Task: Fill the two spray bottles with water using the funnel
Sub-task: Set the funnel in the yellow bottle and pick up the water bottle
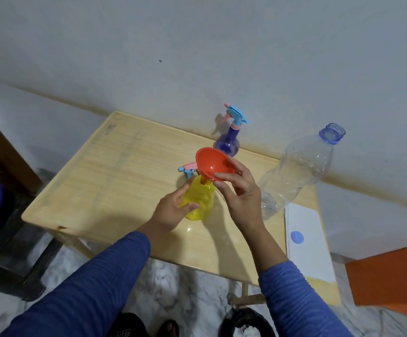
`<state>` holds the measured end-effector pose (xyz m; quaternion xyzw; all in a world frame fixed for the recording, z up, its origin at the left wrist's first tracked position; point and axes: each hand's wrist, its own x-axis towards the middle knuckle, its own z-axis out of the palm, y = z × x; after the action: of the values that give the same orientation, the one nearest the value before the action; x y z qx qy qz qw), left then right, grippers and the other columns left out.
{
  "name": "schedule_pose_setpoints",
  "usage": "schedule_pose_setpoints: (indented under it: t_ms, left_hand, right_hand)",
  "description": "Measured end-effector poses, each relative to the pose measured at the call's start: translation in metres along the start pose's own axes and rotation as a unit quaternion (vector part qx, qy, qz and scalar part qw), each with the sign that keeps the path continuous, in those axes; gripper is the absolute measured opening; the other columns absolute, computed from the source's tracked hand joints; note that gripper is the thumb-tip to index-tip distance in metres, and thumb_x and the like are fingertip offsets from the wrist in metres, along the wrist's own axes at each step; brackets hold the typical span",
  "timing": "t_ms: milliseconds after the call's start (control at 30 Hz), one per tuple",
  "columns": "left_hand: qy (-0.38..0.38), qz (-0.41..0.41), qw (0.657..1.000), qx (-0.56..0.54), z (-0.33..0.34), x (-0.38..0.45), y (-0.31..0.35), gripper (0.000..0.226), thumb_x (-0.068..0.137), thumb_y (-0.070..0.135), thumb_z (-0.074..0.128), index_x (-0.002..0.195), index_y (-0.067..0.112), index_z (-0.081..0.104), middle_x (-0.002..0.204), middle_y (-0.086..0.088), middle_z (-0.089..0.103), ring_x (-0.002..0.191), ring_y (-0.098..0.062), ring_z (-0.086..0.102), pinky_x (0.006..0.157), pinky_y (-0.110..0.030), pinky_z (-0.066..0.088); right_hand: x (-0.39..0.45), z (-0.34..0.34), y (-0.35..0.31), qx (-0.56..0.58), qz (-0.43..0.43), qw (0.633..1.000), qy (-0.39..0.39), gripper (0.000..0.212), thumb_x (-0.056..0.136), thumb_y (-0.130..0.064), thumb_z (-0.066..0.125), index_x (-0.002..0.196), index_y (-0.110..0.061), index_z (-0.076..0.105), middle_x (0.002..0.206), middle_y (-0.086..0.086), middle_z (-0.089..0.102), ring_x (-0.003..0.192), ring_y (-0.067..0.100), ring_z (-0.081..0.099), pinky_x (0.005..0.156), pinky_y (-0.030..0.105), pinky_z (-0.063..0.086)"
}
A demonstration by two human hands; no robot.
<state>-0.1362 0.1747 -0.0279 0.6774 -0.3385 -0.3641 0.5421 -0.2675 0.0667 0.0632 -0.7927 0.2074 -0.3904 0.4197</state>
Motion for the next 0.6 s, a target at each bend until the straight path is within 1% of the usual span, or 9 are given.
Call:
schedule_pose_setpoints:
  t_ms: [100, 167, 200, 233, 300, 367, 433, 500, 600]
  left_hand:
    - [0.015, 0.001, 1.000, -0.004, 0.002, -0.001, -0.004, 0.068, 0.079, 0.038, 0.072, 0.140, 0.038, 0.041, 0.120, 0.019, 0.064, 0.117, -0.001, 0.055, 0.103, -0.037, 0.045]
    - [0.023, -0.006, 1.000, 0.000, 0.004, -0.001, -0.004, 0.065, 0.082, 0.033, 0.071, 0.141, 0.033, 0.041, 0.118, 0.017, 0.064, 0.117, -0.004, 0.056, 0.103, -0.036, 0.045]
    - [0.025, -0.009, 1.000, 0.004, 0.004, -0.001, -0.004, 0.066, 0.083, 0.032, 0.070, 0.142, 0.033, 0.040, 0.117, 0.018, 0.064, 0.118, -0.005, 0.056, 0.102, -0.033, 0.045]
    - [0.026, -0.012, 1.000, 0.008, 0.005, -0.001, -0.003, 0.066, 0.083, 0.032, 0.069, 0.143, 0.032, 0.039, 0.116, 0.019, 0.063, 0.119, -0.005, 0.055, 0.101, -0.031, 0.045]
    - [0.027, -0.014, 0.999, 0.009, 0.007, -0.002, -0.001, 0.067, 0.084, 0.030, 0.068, 0.144, 0.031, 0.037, 0.118, 0.019, 0.060, 0.120, -0.005, 0.053, 0.102, -0.029, 0.043]
    - [0.030, -0.014, 0.999, 0.008, 0.008, -0.002, -0.001, 0.068, 0.085, 0.027, 0.068, 0.144, 0.033, 0.035, 0.122, 0.018, 0.058, 0.120, -0.004, 0.051, 0.104, -0.029, 0.041]
    - [0.031, -0.014, 0.999, 0.012, 0.007, -0.003, -0.002, 0.068, 0.085, 0.029, 0.068, 0.144, 0.034, 0.034, 0.127, 0.015, 0.058, 0.122, -0.005, 0.050, 0.105, -0.030, 0.040]
    - [0.027, -0.013, 0.999, 0.010, 0.007, -0.002, -0.004, 0.069, 0.084, 0.033, 0.068, 0.144, 0.035, 0.034, 0.131, 0.012, 0.057, 0.124, -0.007, 0.050, 0.106, -0.033, 0.040]
    - [0.026, -0.016, 1.000, 0.002, 0.008, -0.003, -0.004, 0.070, 0.083, 0.034, 0.067, 0.144, 0.032, 0.034, 0.128, 0.012, 0.058, 0.123, -0.008, 0.051, 0.105, -0.031, 0.041]
  right_hand:
    - [-0.002, -0.005, -0.001, -0.035, -0.008, 0.999, -0.019, 0.031, 0.077, -0.021, 0.074, 0.106, -0.030, 0.068, 0.140, 0.002, 0.048, 0.130, 0.009, 0.043, 0.103, 0.037, 0.044]
    - [-0.003, -0.009, -0.005, -0.077, -0.024, 0.997, -0.016, 0.044, 0.076, -0.021, 0.075, 0.118, -0.025, 0.063, 0.144, 0.001, 0.042, 0.131, -0.001, 0.038, 0.106, 0.024, 0.040]
    - [-0.004, -0.011, -0.008, -0.099, -0.039, 0.994, 0.001, 0.050, 0.076, -0.020, 0.077, 0.123, -0.021, 0.060, 0.144, 0.003, 0.041, 0.130, -0.007, 0.035, 0.105, 0.015, 0.036]
    - [-0.006, -0.014, -0.011, -0.121, -0.057, 0.990, 0.036, 0.053, 0.076, -0.019, 0.077, 0.125, -0.016, 0.058, 0.141, 0.006, 0.042, 0.128, -0.010, 0.034, 0.103, 0.010, 0.033]
    - [-0.012, -0.022, -0.017, -0.158, -0.093, 0.972, 0.149, 0.053, 0.075, -0.019, 0.078, 0.124, -0.013, 0.057, 0.130, 0.013, 0.044, 0.123, -0.007, 0.036, 0.102, 0.010, 0.030]
    - [-0.016, -0.032, -0.017, -0.186, -0.110, 0.939, 0.267, 0.062, 0.072, -0.019, 0.080, 0.126, -0.015, 0.049, 0.123, 0.023, 0.043, 0.120, 0.008, 0.038, 0.104, 0.015, 0.028]
    - [-0.015, -0.043, -0.011, -0.213, -0.094, 0.912, 0.337, 0.075, 0.070, -0.024, 0.082, 0.132, -0.021, 0.038, 0.126, 0.030, 0.039, 0.124, 0.021, 0.034, 0.108, 0.020, 0.025]
    - [-0.009, -0.053, 0.000, -0.216, -0.050, 0.910, 0.351, 0.088, 0.071, -0.036, 0.080, 0.137, -0.031, 0.023, 0.137, 0.027, 0.029, 0.133, 0.023, 0.026, 0.113, 0.020, 0.021]
    - [0.001, -0.061, 0.014, -0.177, -0.002, 0.935, 0.307, 0.101, 0.068, -0.038, 0.080, 0.139, -0.043, 0.009, 0.148, 0.015, 0.014, 0.141, 0.007, 0.012, 0.111, 0.009, 0.015]
